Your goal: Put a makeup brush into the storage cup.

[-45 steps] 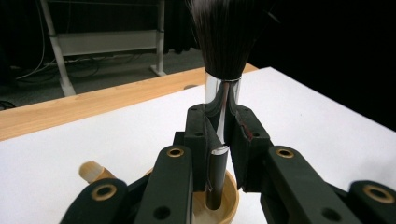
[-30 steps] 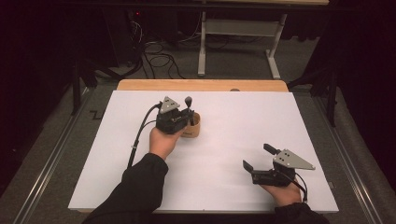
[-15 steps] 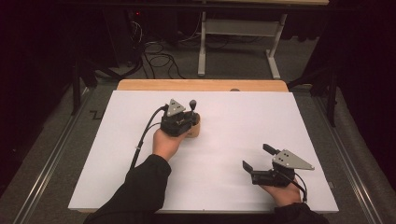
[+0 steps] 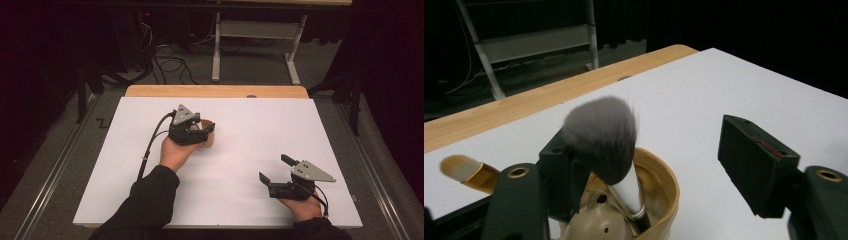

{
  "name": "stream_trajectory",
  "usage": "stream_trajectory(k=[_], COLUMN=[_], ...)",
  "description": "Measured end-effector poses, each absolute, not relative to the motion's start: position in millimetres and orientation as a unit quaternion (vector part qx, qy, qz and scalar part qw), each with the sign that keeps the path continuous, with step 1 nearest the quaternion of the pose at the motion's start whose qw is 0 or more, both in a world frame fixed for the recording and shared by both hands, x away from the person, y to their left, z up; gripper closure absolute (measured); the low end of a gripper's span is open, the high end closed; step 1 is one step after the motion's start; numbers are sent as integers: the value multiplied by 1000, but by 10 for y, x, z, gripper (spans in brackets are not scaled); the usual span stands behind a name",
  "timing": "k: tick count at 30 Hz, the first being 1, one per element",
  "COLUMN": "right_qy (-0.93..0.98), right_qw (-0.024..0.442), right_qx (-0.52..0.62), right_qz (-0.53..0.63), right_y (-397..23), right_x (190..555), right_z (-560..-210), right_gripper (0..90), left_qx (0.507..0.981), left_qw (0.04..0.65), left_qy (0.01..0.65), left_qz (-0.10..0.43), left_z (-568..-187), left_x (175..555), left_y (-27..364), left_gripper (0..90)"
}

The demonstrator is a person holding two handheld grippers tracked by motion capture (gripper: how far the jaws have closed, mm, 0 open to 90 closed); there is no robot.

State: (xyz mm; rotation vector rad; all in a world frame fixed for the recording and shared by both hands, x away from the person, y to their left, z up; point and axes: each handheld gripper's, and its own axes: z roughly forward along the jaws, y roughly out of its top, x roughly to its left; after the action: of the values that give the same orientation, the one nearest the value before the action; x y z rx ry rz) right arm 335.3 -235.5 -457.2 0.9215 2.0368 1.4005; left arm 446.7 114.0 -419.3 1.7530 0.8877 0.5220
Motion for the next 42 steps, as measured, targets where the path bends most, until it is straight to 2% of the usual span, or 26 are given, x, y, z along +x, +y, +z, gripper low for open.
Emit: stream_trajectory(k=[5, 12, 30, 42], right_qy=[748, 748, 747, 748], right_qw=[249, 247, 249, 249], right_qx=[337, 339, 339, 341], right_qz=[514, 514, 514, 512], right_y=[-2355, -2354, -2352, -2347], right_x=[3355, 3355, 3355, 3353], right_z=[-4574, -4576, -4578, -4577], right_gripper=[35, 35, 36, 36], left_qx=[729, 726, 726, 726], left_qw=[533, 541, 545, 542], left_qy=[372, 369, 363, 371], left_qz=[215, 211, 209, 206], left_z=[-4179, -4169, -4147, -4155], left_x=[4461, 4457, 4323, 4213], left_y=[1147, 1182, 1283, 1394], left_gripper=[206, 134, 24, 13])
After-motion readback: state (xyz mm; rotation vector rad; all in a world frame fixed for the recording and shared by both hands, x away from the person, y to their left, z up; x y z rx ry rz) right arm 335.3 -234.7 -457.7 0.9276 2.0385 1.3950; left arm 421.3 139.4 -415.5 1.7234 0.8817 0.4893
